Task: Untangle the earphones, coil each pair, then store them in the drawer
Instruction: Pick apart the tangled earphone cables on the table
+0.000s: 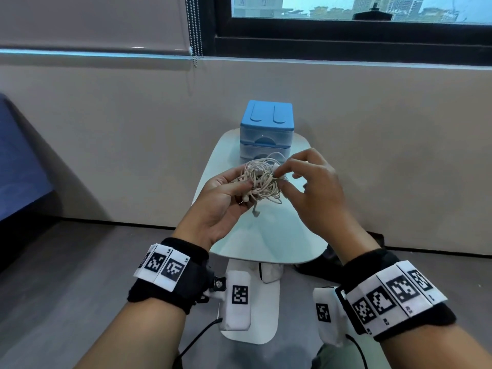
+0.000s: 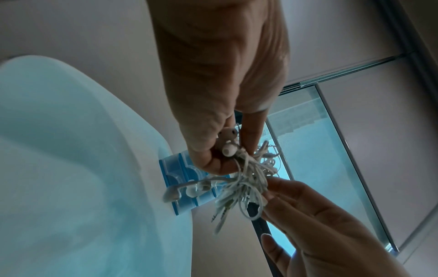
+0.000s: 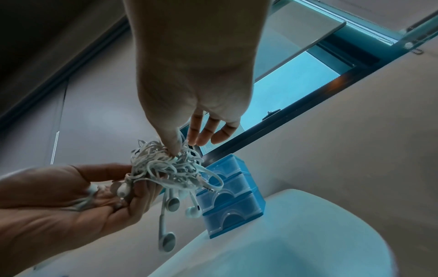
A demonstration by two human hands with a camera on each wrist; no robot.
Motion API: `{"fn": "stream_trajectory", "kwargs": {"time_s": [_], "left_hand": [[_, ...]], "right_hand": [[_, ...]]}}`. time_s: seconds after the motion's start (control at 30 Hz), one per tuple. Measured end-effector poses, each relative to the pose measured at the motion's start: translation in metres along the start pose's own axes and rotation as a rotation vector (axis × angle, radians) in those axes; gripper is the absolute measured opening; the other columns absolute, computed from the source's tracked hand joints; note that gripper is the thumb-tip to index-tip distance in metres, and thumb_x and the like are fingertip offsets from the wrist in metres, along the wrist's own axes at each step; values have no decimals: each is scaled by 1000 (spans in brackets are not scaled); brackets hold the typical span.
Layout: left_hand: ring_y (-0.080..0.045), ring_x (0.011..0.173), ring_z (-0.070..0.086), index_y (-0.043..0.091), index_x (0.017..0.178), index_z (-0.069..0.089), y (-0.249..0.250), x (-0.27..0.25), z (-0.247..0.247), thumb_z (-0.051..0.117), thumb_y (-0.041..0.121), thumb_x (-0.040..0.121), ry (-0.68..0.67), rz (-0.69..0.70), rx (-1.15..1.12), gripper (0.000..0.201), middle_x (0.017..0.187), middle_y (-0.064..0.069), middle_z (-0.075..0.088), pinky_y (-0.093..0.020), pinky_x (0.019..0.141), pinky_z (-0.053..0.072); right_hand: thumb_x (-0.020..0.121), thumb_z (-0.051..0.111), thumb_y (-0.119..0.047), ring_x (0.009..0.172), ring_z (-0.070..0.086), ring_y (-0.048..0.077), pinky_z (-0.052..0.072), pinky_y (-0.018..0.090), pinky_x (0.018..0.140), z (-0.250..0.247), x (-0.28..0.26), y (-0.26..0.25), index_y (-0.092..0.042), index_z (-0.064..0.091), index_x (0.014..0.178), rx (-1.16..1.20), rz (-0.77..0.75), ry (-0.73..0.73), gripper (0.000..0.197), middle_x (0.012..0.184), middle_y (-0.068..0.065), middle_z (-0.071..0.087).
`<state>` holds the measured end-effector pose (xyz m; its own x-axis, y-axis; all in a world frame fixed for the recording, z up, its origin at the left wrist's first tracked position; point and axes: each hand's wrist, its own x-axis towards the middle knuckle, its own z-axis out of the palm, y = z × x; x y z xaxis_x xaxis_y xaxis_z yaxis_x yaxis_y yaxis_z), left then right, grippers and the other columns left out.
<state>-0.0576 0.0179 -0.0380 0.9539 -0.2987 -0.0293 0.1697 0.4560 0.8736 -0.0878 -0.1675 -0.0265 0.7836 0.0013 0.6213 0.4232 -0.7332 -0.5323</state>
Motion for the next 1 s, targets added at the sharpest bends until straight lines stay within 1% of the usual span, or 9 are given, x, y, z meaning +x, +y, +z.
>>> {"fn": "stream_trajectory", "kwargs": {"time_s": [0.07, 0.2, 0.3, 0.4, 0.47, 0.6, 0.77, 0.87, 1.0], "left_hand": [[-13, 66, 61, -1, 129, 64, 0, 2, -1, 48, -11, 97, -4, -13, 6, 38, 95, -13, 73, -30, 79, 59], [-14, 64, 50, 4, 116, 70, -1, 6, -6, 49, -8, 96, 19, -45, 28, 32, 91, -13, 69, -24, 66, 58], [-27, 85, 50, 8, 114, 73, -2, 8, -12, 45, -2, 94, 70, -66, 141, 36, 104, -16, 68, -30, 76, 54], [-23, 95, 60, 14, 120, 73, -3, 5, -17, 41, 14, 92, 108, -75, 324, 42, 110, -8, 69, -36, 86, 48], [-18, 104, 62, 26, 118, 74, -4, 5, -18, 46, 30, 85, 94, -50, 475, 44, 115, 0, 72, -35, 91, 46], [-12, 121, 58, 34, 130, 64, -9, 5, -13, 69, 37, 89, -67, 5, 782, 42, 127, 3, 66, -33, 101, 45], [-14, 118, 59, 37, 141, 55, -20, 9, -11, 81, 36, 86, -230, -64, 1153, 61, 133, 5, 59, -32, 102, 49], [-10, 108, 64, 34, 140, 58, -18, 11, -11, 79, 46, 87, -276, -101, 1246, 58, 130, 4, 61, -29, 99, 51], [-4, 120, 59, 40, 136, 58, -9, 11, -18, 79, 63, 78, -466, -136, 1333, 66, 136, 15, 60, -26, 108, 44]], "right_hand": [[88, 79, -19, 89, 56, 11, 40, 19, 73, 1, 0, 0, -27, 77, 92, -9, -17, -15, 9, 100, -8, 57], [89, 78, -23, 83, 59, 1, 37, 7, 67, 1, 2, -2, -26, 76, 87, 51, 48, -40, 4, 95, -12, 59], [90, 73, -15, 76, 60, 3, 39, 7, 63, 3, 2, -1, -19, 70, 81, 139, 176, 38, 11, 89, -9, 64], [94, 67, -13, 66, 57, 8, 42, 11, 59, 8, 0, -1, -13, 62, 81, 217, 259, -3, 14, 82, -3, 65], [97, 63, -14, 65, 61, 14, 50, 25, 62, 13, -1, 1, -14, 59, 83, 286, 295, -34, 15, 79, 1, 66], [102, 57, -16, 68, 70, 21, 56, 44, 66, 18, 2, 3, -19, 56, 85, 447, 356, -25, 17, 81, 6, 70], [105, 55, -16, 72, 70, 30, 59, 42, 65, 16, 9, 2, -17, 54, 89, 514, 355, -29, 16, 81, 12, 69], [106, 54, -14, 69, 70, 27, 59, 44, 65, 13, 10, 3, -14, 53, 91, 528, 368, -11, 15, 81, 14, 68], [105, 55, -14, 68, 69, 25, 60, 40, 64, 6, 11, 9, -12, 54, 92, 535, 384, 16, 13, 80, 14, 68]]}}
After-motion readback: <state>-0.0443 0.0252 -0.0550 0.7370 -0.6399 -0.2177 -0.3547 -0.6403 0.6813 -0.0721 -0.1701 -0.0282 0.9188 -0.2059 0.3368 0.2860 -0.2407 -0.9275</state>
